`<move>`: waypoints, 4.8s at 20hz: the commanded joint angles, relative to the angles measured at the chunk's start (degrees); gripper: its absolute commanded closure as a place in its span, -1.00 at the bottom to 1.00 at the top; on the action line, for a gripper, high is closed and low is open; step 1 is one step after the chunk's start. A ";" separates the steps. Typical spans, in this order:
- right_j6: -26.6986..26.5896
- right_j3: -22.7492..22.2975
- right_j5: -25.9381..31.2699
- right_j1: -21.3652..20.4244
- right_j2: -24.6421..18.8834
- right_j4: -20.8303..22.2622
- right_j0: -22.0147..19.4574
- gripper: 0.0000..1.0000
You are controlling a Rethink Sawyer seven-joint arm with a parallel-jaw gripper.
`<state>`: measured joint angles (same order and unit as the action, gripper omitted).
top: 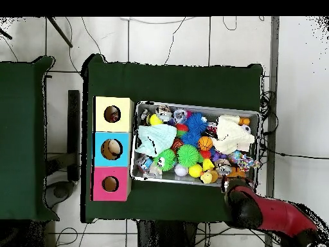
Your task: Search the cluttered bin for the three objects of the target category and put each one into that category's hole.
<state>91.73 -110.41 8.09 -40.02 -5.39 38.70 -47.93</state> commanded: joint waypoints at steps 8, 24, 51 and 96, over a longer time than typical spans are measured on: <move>-2.42 3.68 8.59 4.13 -11.76 -5.00 -20.12 -1.00; -1.56 13.45 18.61 5.37 -5.40 -3.16 -8.60 -1.00; -0.60 25.12 34.61 7.47 -3.61 -4.48 -1.90 -1.00; 16.25 26.11 30.23 9.02 8.76 -8.97 16.66 -1.00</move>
<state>93.66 -82.74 40.97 -32.04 2.60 32.76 -31.91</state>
